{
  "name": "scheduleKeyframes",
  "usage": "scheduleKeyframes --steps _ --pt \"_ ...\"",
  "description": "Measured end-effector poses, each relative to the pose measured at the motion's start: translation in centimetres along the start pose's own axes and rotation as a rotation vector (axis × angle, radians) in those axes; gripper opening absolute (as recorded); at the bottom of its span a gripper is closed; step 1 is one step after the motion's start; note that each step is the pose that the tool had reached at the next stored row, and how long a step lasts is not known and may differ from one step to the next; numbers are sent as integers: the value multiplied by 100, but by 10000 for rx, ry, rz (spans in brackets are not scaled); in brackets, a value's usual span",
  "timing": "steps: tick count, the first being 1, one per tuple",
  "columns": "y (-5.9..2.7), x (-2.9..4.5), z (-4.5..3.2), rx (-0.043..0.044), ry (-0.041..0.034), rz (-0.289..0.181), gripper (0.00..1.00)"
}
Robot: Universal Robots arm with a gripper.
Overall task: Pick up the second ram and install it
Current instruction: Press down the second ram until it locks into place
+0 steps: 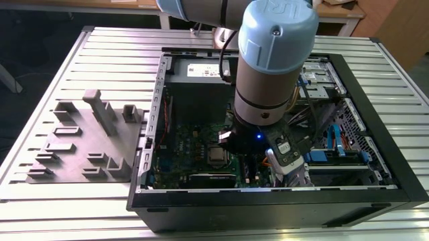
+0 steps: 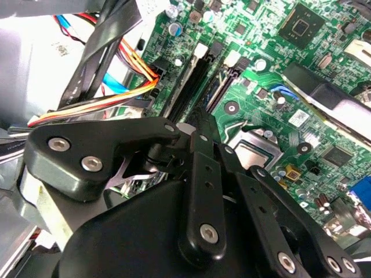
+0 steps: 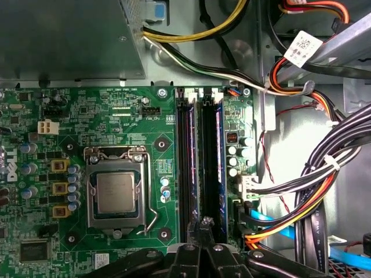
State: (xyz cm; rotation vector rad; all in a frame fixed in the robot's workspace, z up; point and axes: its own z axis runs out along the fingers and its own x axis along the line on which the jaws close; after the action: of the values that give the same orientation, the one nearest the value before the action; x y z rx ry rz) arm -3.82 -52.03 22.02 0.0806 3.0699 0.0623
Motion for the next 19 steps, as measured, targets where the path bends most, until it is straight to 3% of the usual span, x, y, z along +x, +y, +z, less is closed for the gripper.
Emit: scheduleKeyframes --steps 15,19 --pt "-1 2 36 -14 0 1 7" --pt "4 -2 -9 -40 -6 3 7"
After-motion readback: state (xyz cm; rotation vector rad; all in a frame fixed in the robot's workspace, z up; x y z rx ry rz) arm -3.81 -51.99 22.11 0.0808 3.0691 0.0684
